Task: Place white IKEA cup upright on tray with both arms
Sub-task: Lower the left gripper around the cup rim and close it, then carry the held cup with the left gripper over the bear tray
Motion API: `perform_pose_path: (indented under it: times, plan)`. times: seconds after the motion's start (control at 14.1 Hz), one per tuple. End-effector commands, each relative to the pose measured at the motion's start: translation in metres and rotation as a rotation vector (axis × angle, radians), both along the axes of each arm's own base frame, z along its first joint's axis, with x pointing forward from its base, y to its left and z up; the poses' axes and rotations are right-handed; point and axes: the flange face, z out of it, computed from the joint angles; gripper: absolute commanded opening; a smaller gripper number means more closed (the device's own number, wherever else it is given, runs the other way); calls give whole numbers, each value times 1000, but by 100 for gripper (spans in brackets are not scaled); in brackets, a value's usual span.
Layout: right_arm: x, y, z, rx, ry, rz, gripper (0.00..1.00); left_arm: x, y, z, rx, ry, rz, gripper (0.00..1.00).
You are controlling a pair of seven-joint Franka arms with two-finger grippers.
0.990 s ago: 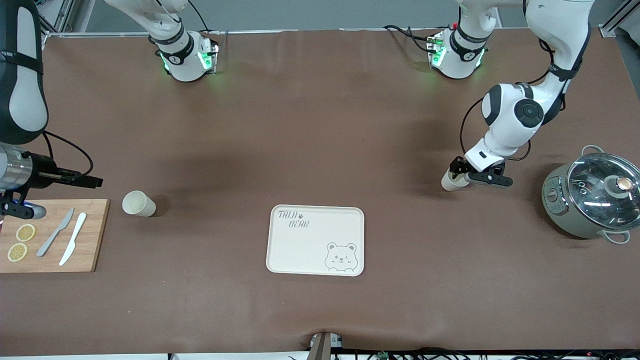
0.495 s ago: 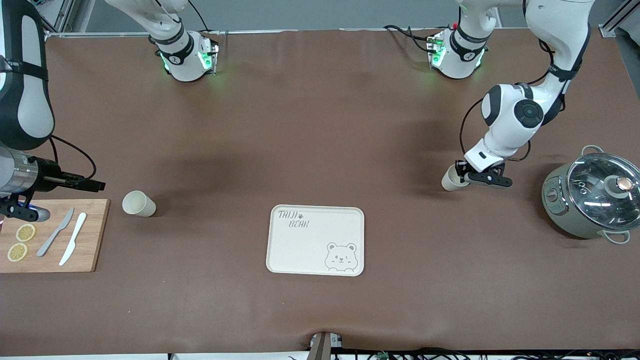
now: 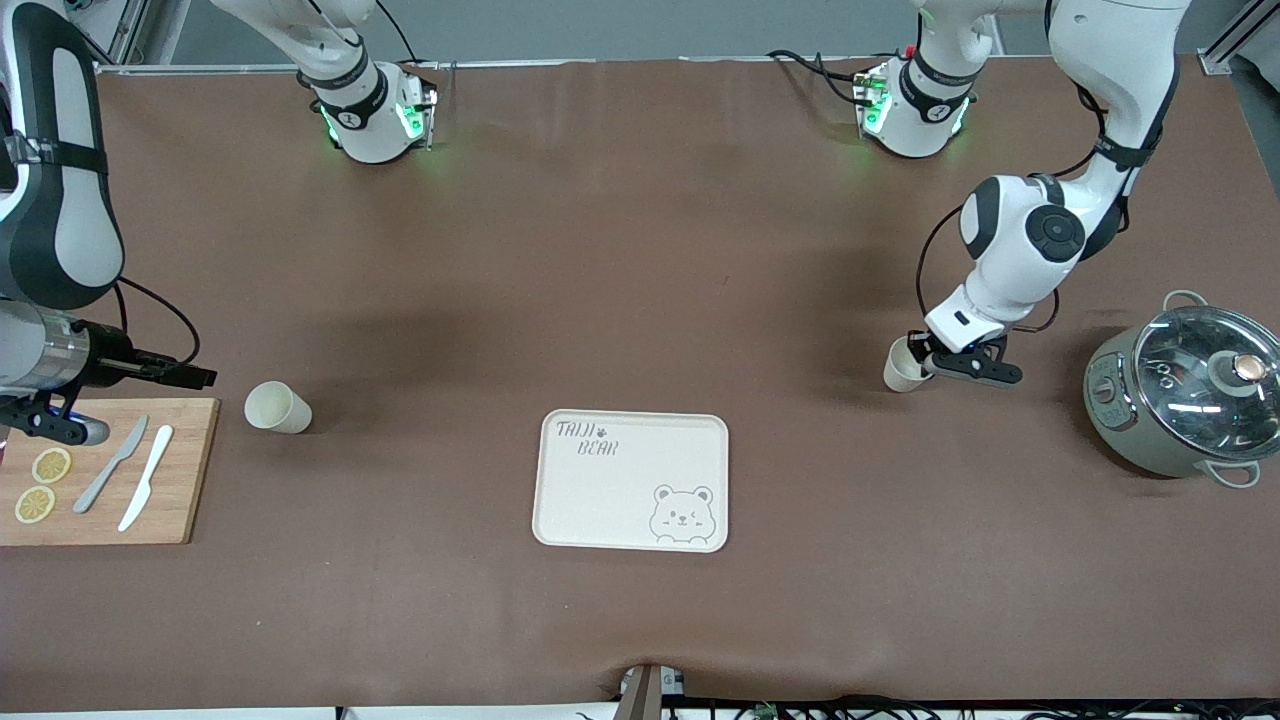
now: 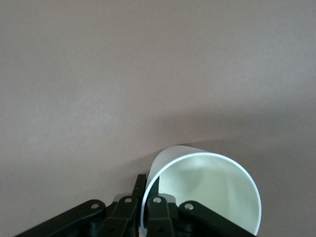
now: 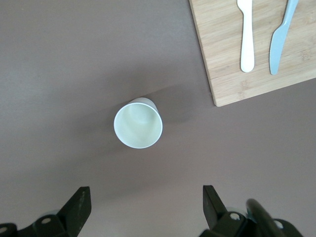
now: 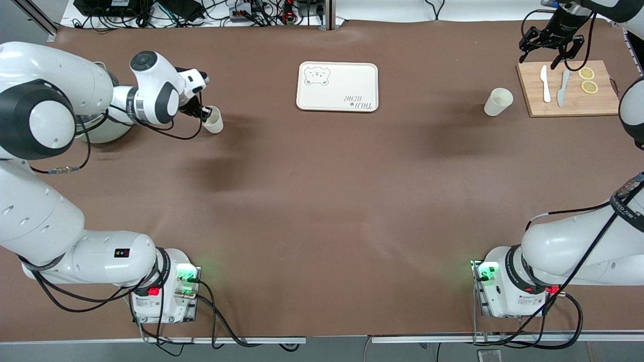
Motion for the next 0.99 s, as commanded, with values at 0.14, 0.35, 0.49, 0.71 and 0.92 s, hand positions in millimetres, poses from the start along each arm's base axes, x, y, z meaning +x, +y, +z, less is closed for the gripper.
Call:
perform_pose_path:
  times: [0.14,0.35,0.49,0.71,0.92]
  plan:
    - [-4,-20,-16,2,-7,-24,100,40,-33,5,-40,10,2,0]
    - [-6,-20,-31,-1,-17,-28,100,68,-66,26,-69,65,34,0]
    - [-10,-24,-45,-5,-38,-35,100,80,-88,39,-90,78,52,0]
    - [-12,-25,-54,-9,-52,-38,100,91,-131,51,-112,92,66,0]
    - [-13,-24,-64,-8,-50,-38,100,102,-172,65,-123,115,96,0]
